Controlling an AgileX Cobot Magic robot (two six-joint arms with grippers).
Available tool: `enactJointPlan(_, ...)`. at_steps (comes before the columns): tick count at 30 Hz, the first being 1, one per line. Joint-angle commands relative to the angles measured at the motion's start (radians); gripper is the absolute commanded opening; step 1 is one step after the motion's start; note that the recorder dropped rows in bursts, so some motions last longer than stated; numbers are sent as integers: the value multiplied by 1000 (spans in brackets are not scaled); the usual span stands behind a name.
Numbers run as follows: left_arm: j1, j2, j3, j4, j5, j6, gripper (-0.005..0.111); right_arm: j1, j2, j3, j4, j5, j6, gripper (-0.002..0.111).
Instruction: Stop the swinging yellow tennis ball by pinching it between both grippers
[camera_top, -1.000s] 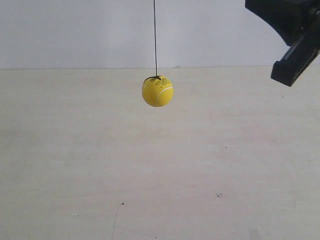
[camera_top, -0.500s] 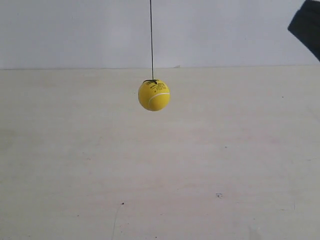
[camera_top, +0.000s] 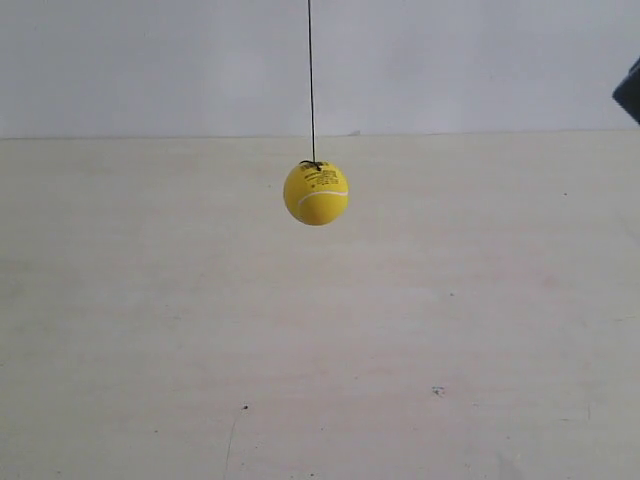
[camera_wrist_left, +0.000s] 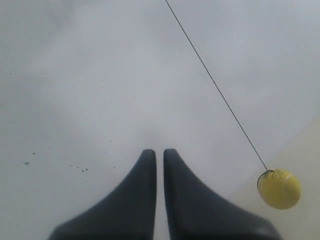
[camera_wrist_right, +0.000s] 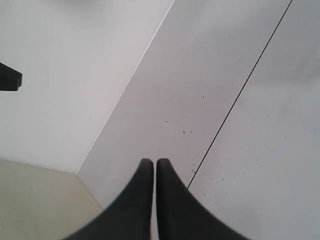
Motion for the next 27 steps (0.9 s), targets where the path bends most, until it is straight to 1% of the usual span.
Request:
enactJointPlan(1, -2, -6, 2, -10, 6, -13, 5, -3, -3, 3, 5, -9, 16, 0)
enactJointPlan(10, -2, -6, 2, -10, 6, -13, 5, -3, -3, 3, 12, -9, 14, 0)
enactJointPlan(14, -2, -6, 2, -10, 6, -13, 5, -3, -3, -2, 131, -6, -12, 0)
enactJointPlan(19, -2, -6, 2, -10, 6, -13, 5, -3, -4, -2, 191, 65, 78, 0)
enactJointPlan(22, -2, -6, 2, -10, 6, -13, 5, -4, -36, -2, 192, 207, 154, 0)
enactJointPlan(24, -2, -6, 2, -10, 6, -13, 5, -4, -85, -2, 200, 377, 218, 0)
enactJointPlan(27, -2, -6, 2, -10, 6, -13, 5, -4, -176, -2, 225, 653, 258, 0)
